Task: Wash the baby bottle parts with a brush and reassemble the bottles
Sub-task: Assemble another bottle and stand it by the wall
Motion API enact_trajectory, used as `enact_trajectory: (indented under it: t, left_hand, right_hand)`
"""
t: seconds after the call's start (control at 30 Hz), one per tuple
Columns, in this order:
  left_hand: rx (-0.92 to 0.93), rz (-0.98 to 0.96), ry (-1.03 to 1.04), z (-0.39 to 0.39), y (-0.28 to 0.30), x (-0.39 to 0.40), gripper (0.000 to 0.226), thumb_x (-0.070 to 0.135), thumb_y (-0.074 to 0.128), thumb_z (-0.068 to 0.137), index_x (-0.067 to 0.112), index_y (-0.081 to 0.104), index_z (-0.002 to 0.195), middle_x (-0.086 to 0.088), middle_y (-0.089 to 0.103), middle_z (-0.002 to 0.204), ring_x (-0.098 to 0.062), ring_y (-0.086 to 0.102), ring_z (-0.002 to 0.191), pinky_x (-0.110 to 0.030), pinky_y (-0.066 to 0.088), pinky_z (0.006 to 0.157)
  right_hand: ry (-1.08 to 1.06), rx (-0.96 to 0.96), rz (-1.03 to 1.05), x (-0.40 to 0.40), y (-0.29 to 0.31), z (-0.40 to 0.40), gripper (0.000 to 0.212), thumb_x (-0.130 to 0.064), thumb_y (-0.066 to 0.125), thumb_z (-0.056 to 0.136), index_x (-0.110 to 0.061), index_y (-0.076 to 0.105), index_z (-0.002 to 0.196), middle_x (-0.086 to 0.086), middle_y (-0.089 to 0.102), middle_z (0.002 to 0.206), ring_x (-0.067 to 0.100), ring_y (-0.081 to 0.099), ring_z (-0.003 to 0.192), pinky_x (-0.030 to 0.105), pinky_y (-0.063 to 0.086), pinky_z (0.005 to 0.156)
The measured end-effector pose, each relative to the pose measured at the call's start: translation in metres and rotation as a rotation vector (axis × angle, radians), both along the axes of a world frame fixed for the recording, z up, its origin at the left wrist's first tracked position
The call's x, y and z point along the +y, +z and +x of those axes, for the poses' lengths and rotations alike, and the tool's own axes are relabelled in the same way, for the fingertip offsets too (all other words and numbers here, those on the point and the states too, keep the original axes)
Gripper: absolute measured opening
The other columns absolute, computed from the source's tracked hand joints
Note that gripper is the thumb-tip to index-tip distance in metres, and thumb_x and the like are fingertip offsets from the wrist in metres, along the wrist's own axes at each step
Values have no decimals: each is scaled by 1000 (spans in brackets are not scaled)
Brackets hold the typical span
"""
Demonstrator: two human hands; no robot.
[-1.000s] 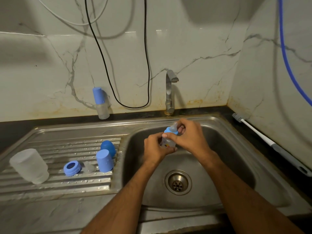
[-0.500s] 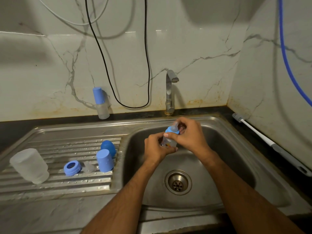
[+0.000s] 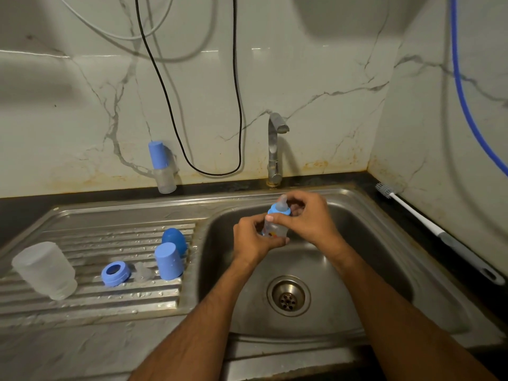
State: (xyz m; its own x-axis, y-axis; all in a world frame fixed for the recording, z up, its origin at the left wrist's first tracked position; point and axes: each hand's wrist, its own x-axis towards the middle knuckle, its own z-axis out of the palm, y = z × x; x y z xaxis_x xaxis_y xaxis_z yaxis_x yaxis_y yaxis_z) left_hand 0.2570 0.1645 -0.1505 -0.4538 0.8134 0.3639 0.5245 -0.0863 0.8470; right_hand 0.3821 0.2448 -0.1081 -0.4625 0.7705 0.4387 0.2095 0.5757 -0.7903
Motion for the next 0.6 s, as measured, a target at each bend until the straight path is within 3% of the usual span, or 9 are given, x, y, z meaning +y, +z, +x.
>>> enact_trajectory:
  t: [0.1,0.17,0.33,0.43,0.53,0.6]
  left_hand:
    - [4,12,9,1,0,-1,51,16,92,66,18,72,113,8,74,100,-5,68,94,-18,56,81]
    - [7,10,3,0,0,-1,51,16,92,66,18,72,113,7,74,102,-5,68,96,-18,56,83]
    - [-40,15,8,-3,3,0,50,16,92,67,17,73,114,8,75,99,-5,69,94,-13,54,78]
    - [-46,30,12,-3,3,-1,49,16,92,67,16,74,113,6,76,97,-4,70,90,-14,55,77]
    - [-42,54,21,-2,4,-2,48,16,91,69,16,74,113,7,76,98,-1,70,90,-16,57,79]
    - [-28,69,29,-3,4,-3,48,16,91,69,17,73,114,8,75,100,-1,70,92,-18,57,80]
  right_hand:
    - [-71,-30,16,-2,0,-3,45,-35,94,65,-17,67,97,-4,68,87,6,64,75,16,53,64]
    - [-67,-44,10,-3,2,-3,46,-35,94,64,-19,64,96,-7,66,87,3,62,74,13,51,63]
    - [21,-1,-19,2,5,3,62,-28,91,70,-18,64,126,-6,68,115,6,65,105,23,58,87]
    - [88,8,-68,2,7,3,54,-9,82,81,-15,64,131,-1,70,124,6,66,110,30,57,97]
    - [75,12,-59,-2,4,1,51,-8,84,79,-13,65,127,-2,71,117,-1,66,97,12,55,83]
    - [38,24,-51,-4,2,-2,50,-14,90,72,-14,67,117,-7,70,105,4,67,90,12,55,73]
